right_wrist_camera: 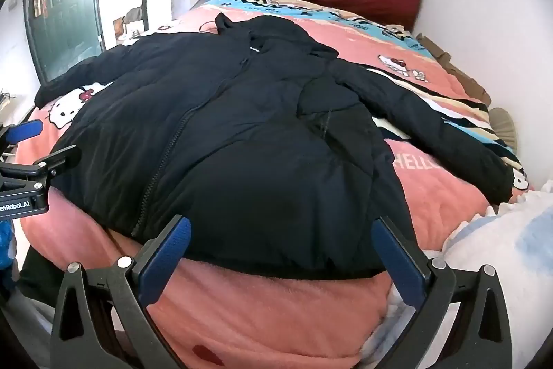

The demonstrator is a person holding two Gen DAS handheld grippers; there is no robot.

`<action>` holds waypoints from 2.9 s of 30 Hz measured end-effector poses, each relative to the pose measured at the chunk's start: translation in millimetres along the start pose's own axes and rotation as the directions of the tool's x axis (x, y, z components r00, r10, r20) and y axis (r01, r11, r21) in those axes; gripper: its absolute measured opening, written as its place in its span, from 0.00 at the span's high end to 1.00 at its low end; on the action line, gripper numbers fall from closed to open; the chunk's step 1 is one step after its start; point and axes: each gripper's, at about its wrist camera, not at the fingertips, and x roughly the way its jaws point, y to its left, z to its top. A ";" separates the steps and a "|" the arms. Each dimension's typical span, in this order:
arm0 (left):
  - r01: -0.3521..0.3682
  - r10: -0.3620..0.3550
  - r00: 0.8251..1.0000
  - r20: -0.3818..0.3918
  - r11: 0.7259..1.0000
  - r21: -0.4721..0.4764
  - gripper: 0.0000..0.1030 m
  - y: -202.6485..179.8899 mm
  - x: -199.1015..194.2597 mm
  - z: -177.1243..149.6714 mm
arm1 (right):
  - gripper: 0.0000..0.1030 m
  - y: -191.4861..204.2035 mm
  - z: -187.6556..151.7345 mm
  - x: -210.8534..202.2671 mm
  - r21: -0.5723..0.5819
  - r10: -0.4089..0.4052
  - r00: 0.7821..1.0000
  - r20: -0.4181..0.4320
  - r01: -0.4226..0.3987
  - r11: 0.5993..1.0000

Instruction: Fold large clothes

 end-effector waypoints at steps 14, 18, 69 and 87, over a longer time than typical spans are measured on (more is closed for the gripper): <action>-0.003 0.004 1.000 -0.016 1.000 0.022 0.00 -8.7 2.6 -0.5 | 0.01 -3.5 0.0 0.1 0.010 -0.001 1.000 -0.004 0.001 1.000; -0.001 0.001 1.000 -0.015 1.000 0.026 0.00 -7.6 3.7 -1.7 | 0.01 -2.3 1.9 -0.2 0.008 -0.006 1.000 -0.004 0.006 1.000; 0.042 -0.039 0.996 -0.078 0.998 0.035 0.00 -5.0 20.8 2.7 | 0.01 -9.8 -1.6 11.8 0.038 -0.010 1.000 -0.005 0.010 0.999; 0.098 -0.090 0.988 -0.122 0.994 0.054 0.00 -1.0 40.9 14.6 | 0.01 -18.4 11.1 23.1 0.072 -0.037 0.999 -0.022 0.039 0.997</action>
